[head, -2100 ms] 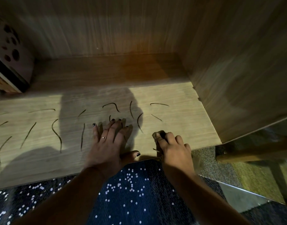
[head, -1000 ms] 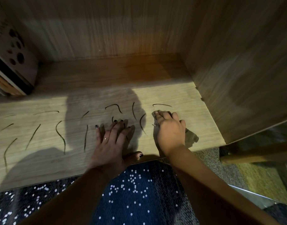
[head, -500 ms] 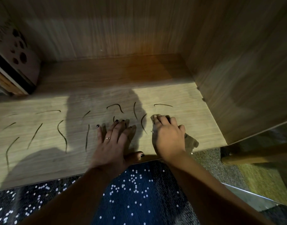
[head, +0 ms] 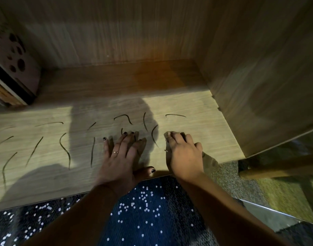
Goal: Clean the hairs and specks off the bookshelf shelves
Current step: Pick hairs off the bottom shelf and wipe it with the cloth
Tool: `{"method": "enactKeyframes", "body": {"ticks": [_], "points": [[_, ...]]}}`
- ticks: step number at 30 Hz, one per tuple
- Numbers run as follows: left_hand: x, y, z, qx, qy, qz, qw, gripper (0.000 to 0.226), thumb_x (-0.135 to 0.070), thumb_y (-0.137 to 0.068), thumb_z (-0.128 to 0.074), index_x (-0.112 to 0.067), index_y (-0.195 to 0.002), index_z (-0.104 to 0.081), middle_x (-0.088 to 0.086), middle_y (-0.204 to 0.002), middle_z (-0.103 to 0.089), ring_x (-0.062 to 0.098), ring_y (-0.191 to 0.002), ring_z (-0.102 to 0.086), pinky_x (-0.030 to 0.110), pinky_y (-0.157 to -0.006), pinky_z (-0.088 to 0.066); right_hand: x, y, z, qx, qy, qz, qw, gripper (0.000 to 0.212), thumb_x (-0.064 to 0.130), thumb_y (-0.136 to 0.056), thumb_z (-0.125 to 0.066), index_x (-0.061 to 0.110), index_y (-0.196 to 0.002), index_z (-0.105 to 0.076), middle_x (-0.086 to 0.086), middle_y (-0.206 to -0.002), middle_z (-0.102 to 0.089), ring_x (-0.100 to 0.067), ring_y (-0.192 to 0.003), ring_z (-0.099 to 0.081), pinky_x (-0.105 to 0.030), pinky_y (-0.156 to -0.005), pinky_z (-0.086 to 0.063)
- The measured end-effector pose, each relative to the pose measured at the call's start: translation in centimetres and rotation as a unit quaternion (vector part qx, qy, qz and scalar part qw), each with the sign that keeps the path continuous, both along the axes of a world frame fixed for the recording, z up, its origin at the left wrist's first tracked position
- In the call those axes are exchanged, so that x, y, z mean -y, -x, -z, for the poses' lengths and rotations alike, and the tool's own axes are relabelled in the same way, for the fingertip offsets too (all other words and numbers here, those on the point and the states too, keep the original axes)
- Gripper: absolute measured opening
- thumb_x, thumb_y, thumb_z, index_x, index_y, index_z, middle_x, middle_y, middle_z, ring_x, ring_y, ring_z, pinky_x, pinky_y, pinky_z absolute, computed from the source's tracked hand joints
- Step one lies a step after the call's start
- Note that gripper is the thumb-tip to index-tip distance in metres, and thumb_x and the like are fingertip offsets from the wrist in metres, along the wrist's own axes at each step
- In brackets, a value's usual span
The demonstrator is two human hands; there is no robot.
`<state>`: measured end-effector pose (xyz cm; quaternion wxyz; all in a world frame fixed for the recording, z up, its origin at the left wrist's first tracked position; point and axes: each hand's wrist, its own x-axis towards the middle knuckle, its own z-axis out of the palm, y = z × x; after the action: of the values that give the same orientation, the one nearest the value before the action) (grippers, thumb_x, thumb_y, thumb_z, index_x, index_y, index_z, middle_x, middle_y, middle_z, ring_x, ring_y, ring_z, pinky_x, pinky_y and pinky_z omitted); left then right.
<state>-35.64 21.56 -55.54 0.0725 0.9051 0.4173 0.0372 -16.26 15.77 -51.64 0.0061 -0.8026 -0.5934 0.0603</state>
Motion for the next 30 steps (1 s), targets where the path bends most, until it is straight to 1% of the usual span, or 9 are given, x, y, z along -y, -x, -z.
{"method": "enactKeyframes", "body": {"ticks": [7,11,14,16,19,22,24,26,30], "points": [[0.0,0.0,0.0,0.003,0.012,-0.004,1.0,0.094,-0.088,-0.08,-0.025,-0.022,-0.147,-0.026,0.012,-0.153,-0.033,0.032,-0.144,-0.026,0.068,-0.114,-0.014,-4.1,-1.0,-0.9,-0.008,0.016,0.019,1.0,0.049,0.01,-0.09,-0.041,0.018,-0.138,-0.045,0.002,-0.14,-0.036,-0.026,-0.123,-0.031,-0.044,-0.093,-0.032],[-0.1,0.0,0.0,-0.006,0.019,-0.004,1.0,0.095,-0.09,-0.079,-0.027,-0.024,-0.148,-0.028,0.011,-0.155,-0.032,0.032,-0.145,-0.025,0.066,-0.116,-0.011,-1.3,-1.3,0.1,-0.011,-0.026,0.014,1.0,0.05,0.019,-0.092,-0.044,0.025,-0.141,-0.042,0.007,-0.139,-0.043,-0.022,-0.119,-0.038,-0.043,-0.088,-0.035],[0.0,0.0,0.0,-0.003,0.016,-0.003,1.0,0.096,-0.089,-0.079,-0.028,-0.023,-0.149,-0.025,0.013,-0.153,-0.033,0.034,-0.144,-0.028,0.068,-0.114,-0.014,1.9,-1.3,0.9,-0.032,-0.041,-0.032,0.998,0.055,0.018,-0.083,-0.054,0.031,-0.136,-0.05,0.012,-0.133,-0.051,-0.018,-0.111,-0.045,-0.038,-0.082,-0.038],[0.0,0.1,0.0,0.004,0.014,-0.002,1.0,0.095,-0.089,-0.08,-0.027,-0.024,-0.149,-0.024,0.014,-0.153,-0.034,0.034,-0.143,-0.028,0.068,-0.114,-0.015,3.1,-2.0,0.9,-0.083,-0.069,-0.058,0.992,0.057,0.013,-0.077,-0.061,0.034,-0.13,-0.056,0.016,-0.13,-0.055,-0.016,-0.106,-0.048,-0.035,-0.08,-0.042],[0.0,0.1,-0.1,0.003,0.009,0.005,1.0,0.095,-0.087,-0.082,-0.026,-0.023,-0.151,-0.024,0.015,-0.154,-0.033,0.032,-0.144,-0.024,0.067,-0.114,-0.014,2.8,-4.1,0.8,-0.147,-0.156,0.002,0.977,0.062,-0.002,-0.074,-0.057,0.027,-0.128,-0.059,0.006,-0.128,-0.059,-0.02,-0.102,-0.052,-0.041,-0.081,-0.05],[0.0,0.1,-0.1,0.002,0.007,0.009,1.0,0.095,-0.087,-0.081,-0.028,-0.022,-0.151,-0.027,0.014,-0.154,-0.033,0.031,-0.145,-0.023,0.067,-0.115,-0.012,1.2,-5.7,0.5,-0.139,-0.201,0.082,0.966,0.049,0.013,-0.081,-0.044,0.016,-0.128,-0.06,-0.004,-0.128,-0.057,-0.028,-0.102,-0.051,-0.045,-0.083,-0.049],[0.0,0.1,0.0,0.003,0.007,0.005,1.0,0.094,-0.087,-0.081,-0.029,-0.022,-0.149,-0.028,0.014,-0.153,-0.033,0.032,-0.144,-0.025,0.067,-0.114,-0.013,0.2,-5.7,0.8,-0.114,-0.167,0.069,0.977,0.051,0.025,-0.083,-0.035,0.016,-0.126,-0.061,-0.005,-0.127,-0.058,-0.031,-0.101,-0.051,-0.043,-0.08,-0.048],[0.1,0.1,0.0,0.008,0.009,0.002,1.0,0.094,-0.087,-0.081,-0.029,-0.022,-0.149,-0.025,0.013,-0.153,-0.032,0.033,-0.144,-0.026,0.066,-0.115,-0.012,-0.5,-5.5,1.3,-0.068,-0.115,0.052,0.99,0.049,0.029,-0.087,-0.034,0.019,-0.127,-0.061,-0.003,-0.13,-0.058,-0.03,-0.105,-0.049,-0.04,-0.08,-0.043],[0.1,0.1,-0.1,0.013,0.015,-0.003,1.0,0.093,-0.088,-0.08,-0.026,-0.023,-0.147,-0.026,0.013,-0.153,-0.034,0.032,-0.145,-0.026,0.066,-0.115,-0.013,-2.0,-5.6,1.2,-0.016,-0.059,0.046,0.997,0.046,0.02,-0.091,-0.043,0.024,-0.136,-0.052,0.003,-0.14,-0.048,-0.026,-0.117,-0.04,-0.038,-0.087,-0.035]]}}
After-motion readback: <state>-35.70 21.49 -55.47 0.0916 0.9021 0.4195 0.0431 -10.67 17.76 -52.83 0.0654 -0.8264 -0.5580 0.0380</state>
